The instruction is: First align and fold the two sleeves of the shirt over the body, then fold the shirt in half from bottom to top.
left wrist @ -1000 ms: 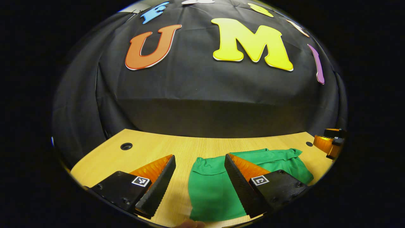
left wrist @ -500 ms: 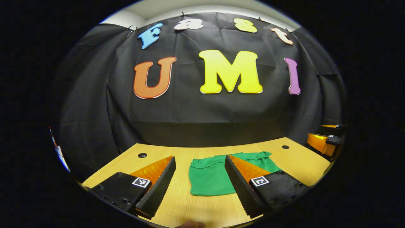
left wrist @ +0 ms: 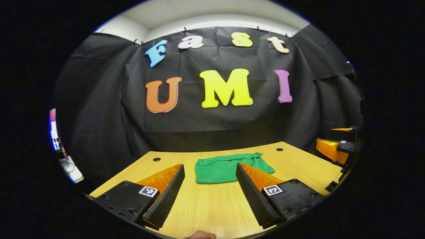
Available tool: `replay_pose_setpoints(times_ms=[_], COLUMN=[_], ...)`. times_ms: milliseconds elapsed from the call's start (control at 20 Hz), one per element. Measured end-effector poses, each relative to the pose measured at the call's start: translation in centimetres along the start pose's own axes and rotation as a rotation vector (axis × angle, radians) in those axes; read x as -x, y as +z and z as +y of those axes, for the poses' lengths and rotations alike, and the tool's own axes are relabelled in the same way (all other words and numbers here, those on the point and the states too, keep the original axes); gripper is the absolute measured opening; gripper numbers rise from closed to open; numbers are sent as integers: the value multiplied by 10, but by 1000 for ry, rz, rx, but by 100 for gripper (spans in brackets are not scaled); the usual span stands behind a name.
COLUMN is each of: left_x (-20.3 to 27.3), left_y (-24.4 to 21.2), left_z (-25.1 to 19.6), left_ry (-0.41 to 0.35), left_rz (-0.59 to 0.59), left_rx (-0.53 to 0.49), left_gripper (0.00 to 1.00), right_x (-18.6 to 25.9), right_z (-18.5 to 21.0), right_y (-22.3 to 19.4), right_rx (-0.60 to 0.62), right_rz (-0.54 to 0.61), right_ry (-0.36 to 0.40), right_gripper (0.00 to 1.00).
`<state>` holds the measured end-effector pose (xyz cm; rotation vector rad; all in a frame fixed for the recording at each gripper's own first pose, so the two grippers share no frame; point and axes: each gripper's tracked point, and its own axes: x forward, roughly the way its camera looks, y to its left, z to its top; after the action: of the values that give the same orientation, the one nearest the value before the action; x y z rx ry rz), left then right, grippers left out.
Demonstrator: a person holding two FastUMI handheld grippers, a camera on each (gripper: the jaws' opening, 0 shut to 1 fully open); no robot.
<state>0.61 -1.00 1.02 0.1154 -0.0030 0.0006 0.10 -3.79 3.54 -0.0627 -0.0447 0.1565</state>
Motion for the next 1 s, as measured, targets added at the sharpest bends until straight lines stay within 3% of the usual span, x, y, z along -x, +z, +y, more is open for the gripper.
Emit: replay_pose_setpoints(times_ms=[250, 400, 600, 650, 700, 1000], left_x=[46, 57, 61, 59, 58, 53], left_y=[6, 4, 9, 5, 1, -3], left_z=[-1, -15, -6, -6, -6, 0], left_ry=[4, -42, -12, -12, -10, -6], left_rz=[-44, -59, -84, -75, -64, -45], left_rx=[-23, -21, -31, -21, -10, 4], left_gripper=[99, 99, 99, 95, 99, 99], right_x=[47, 63, 66, 65, 65, 57], right_z=[-7, -4, -8, -4, 0, 5], right_y=[0, 0, -3, -6, -7, -17], right_rx=[1, -26, 23, 16, 1, 0], right_rz=[-42, -59, -54, -42, -30, 7], right_ry=[-12, 0, -23, -11, -1, 2], right_gripper=[96, 95, 96, 93, 95, 97])
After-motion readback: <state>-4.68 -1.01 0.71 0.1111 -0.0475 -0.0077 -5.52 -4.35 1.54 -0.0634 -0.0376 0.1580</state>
